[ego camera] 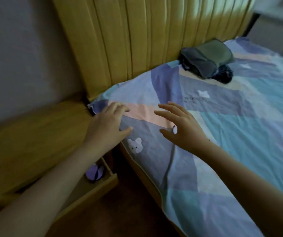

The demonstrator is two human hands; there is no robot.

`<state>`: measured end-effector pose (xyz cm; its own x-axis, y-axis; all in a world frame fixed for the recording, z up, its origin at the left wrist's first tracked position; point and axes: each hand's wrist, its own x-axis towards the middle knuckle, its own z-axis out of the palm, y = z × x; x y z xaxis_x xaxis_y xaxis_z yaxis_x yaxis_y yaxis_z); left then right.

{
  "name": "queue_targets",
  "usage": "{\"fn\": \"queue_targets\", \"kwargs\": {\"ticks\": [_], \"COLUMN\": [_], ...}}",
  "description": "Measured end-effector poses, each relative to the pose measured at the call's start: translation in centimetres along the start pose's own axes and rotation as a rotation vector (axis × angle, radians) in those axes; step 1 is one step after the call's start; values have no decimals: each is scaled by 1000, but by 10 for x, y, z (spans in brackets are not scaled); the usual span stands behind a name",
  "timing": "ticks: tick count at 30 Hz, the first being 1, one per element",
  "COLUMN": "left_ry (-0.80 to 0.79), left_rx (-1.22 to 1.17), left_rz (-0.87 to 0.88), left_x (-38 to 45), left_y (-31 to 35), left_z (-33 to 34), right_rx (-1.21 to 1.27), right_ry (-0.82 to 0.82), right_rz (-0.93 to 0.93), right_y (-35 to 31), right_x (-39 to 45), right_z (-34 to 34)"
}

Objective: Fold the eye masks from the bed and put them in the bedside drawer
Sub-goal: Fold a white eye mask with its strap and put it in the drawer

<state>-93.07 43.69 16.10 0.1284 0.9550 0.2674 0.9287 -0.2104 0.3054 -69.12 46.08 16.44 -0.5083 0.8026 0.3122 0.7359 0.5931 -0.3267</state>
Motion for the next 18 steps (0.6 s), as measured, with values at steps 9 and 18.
{"fn": "queue_targets", "kwargs": {"ticks": [9, 18], "left_ry": [-199, -408], "left_rx": [-34, 32], "left_rz": [123, 97], "left_x": [54, 96], "left_y": [128, 168], "left_z": [114, 229], "right_rx": [-15, 7], "right_ry": [-89, -244], "right_rz": [328, 424], "right_y": [134, 235], "right_x": [-99, -119], "right_z": [-25, 17]}}
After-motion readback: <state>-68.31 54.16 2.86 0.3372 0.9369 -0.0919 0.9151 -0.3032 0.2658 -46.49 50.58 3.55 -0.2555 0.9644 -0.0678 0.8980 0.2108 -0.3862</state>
